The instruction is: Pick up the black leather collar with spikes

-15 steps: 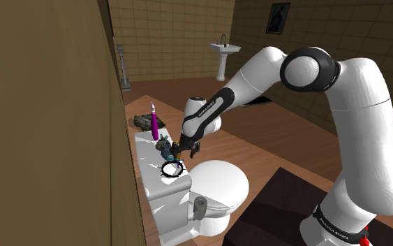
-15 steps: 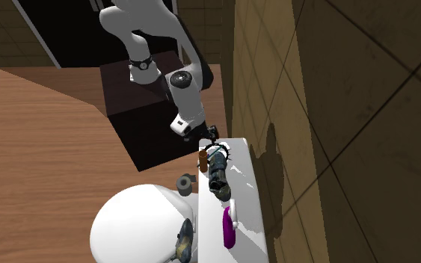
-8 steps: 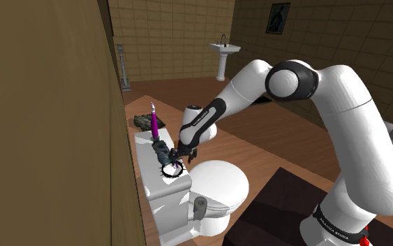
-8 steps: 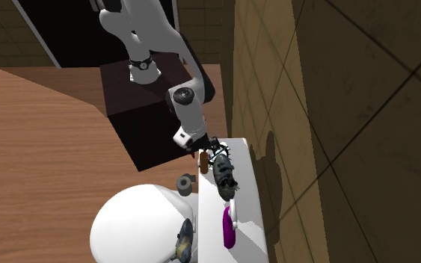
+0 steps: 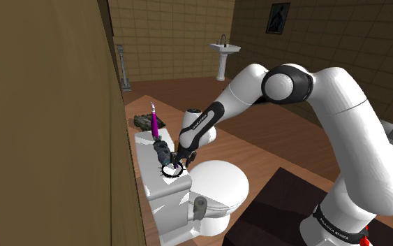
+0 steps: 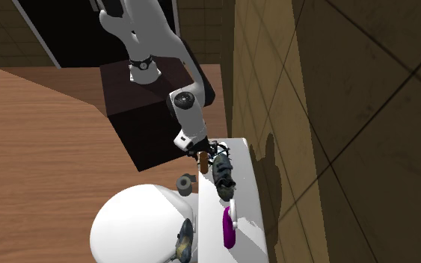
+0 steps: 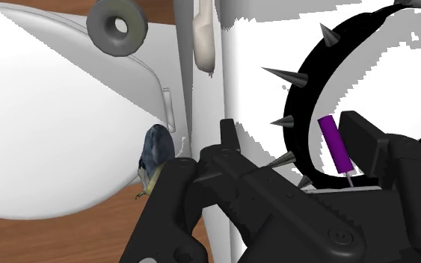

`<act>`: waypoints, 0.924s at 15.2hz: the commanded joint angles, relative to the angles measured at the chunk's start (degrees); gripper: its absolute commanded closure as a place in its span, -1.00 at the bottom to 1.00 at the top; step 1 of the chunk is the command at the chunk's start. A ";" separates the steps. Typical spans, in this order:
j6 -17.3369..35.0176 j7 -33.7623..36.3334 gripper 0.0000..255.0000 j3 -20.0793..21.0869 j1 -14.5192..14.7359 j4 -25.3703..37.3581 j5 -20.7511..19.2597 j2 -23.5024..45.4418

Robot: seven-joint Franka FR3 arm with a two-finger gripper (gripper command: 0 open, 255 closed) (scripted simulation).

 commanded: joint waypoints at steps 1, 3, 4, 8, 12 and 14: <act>0.14 0.00 1.00 -0.02 0.02 0.01 -0.01 0.20; 0.08 0.02 1.00 -0.03 0.03 0.09 -0.01 0.22; 0.08 0.05 1.00 -0.03 0.06 0.07 -0.01 0.20; -0.67 0.15 1.00 0.01 0.01 -0.53 0.03 -1.17; -2.41 0.38 1.00 0.07 -0.07 -1.52 0.12 -3.91; -3.32 0.51 1.00 0.10 -0.12 -1.95 0.15 -5.25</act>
